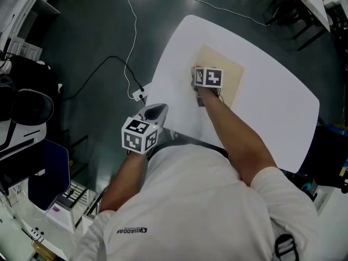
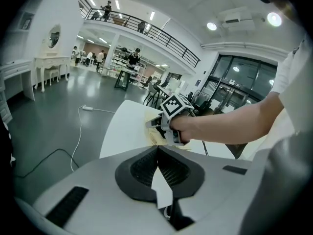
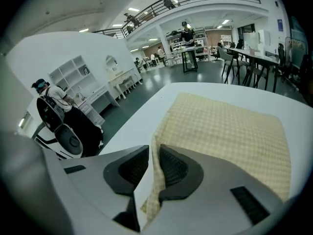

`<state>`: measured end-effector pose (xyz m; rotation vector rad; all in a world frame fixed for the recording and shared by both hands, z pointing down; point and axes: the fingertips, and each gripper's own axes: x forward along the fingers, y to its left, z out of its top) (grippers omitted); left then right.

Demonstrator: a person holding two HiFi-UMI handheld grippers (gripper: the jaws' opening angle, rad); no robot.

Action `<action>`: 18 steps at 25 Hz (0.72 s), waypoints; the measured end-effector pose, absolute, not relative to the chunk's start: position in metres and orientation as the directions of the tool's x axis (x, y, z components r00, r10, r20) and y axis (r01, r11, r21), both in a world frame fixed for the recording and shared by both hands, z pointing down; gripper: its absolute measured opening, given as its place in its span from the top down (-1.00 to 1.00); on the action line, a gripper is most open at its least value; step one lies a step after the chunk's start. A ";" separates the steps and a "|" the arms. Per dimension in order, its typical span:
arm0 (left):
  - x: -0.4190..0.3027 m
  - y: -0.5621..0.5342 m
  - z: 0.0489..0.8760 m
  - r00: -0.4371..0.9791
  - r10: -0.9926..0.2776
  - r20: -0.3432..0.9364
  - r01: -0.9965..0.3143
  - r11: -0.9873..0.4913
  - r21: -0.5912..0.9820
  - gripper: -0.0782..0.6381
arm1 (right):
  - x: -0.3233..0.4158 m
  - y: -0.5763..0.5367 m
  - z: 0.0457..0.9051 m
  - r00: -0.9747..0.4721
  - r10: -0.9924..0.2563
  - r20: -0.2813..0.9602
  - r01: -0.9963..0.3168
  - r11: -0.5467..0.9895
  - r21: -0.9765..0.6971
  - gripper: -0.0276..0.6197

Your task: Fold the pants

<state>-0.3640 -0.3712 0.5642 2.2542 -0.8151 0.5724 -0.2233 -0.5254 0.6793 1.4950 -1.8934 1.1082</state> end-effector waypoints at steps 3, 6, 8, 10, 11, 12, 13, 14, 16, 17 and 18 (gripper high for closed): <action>-0.370 -0.367 0.569 0.702 -0.399 0.590 -0.695 -0.567 0.443 0.70 | -0.230 -0.527 0.693 -0.265 -0.518 0.813 -0.964 0.120 -0.238 0.55; -0.369 -0.366 0.568 0.702 -0.405 0.586 -0.696 -0.563 0.446 0.70 | -0.229 -0.530 0.701 -0.251 -0.490 0.835 -0.968 0.142 -0.208 0.64; -0.369 -0.365 0.566 0.703 -0.410 0.581 -0.696 -0.565 0.444 0.70 | -0.228 -0.530 0.703 -0.261 -0.478 0.839 -0.965 0.131 -0.225 0.67; -0.370 -0.364 0.564 0.703 -0.417 0.577 -0.697 -0.565 0.441 0.70 | -0.230 -0.529 0.702 -0.288 -0.470 0.834 -0.957 0.129 -0.258 0.67; -0.370 -0.363 0.562 0.702 -0.420 0.575 -0.698 -0.565 0.440 0.70 | -0.232 -0.528 0.701 -0.308 -0.469 0.828 -0.951 0.132 -0.279 0.64; -0.369 -0.362 0.560 0.702 -0.423 0.573 -0.698 -0.566 0.438 0.70 | -0.233 -0.528 0.699 -0.332 -0.468 0.819 -0.943 0.137 -0.305 0.59; -0.367 -0.360 0.558 0.702 -0.425 0.571 -0.698 -0.567 0.437 0.70 | -0.234 -0.527 0.695 -0.359 -0.468 0.808 -0.932 0.140 -0.334 0.53; -0.365 -0.358 0.556 0.703 -0.427 0.569 -0.698 -0.567 0.437 0.70 | -0.234 -0.526 0.691 -0.386 -0.470 0.794 -0.920 0.140 -0.365 0.48; -0.363 -0.353 0.554 0.702 -0.433 0.565 -0.700 -0.566 0.436 0.70 | -0.233 -0.522 0.676 -0.435 -0.487 0.757 -0.893 0.129 -0.430 0.40; -0.362 -0.351 0.553 0.701 -0.437 0.564 -0.702 -0.563 0.436 0.70 | -0.232 -0.520 0.666 -0.458 -0.499 0.736 -0.878 0.123 -0.462 0.36; -0.361 -0.350 0.553 0.698 -0.441 0.564 -0.705 -0.560 0.434 0.70 | -0.231 -0.518 0.654 -0.478 -0.514 0.712 -0.862 0.121 -0.491 0.34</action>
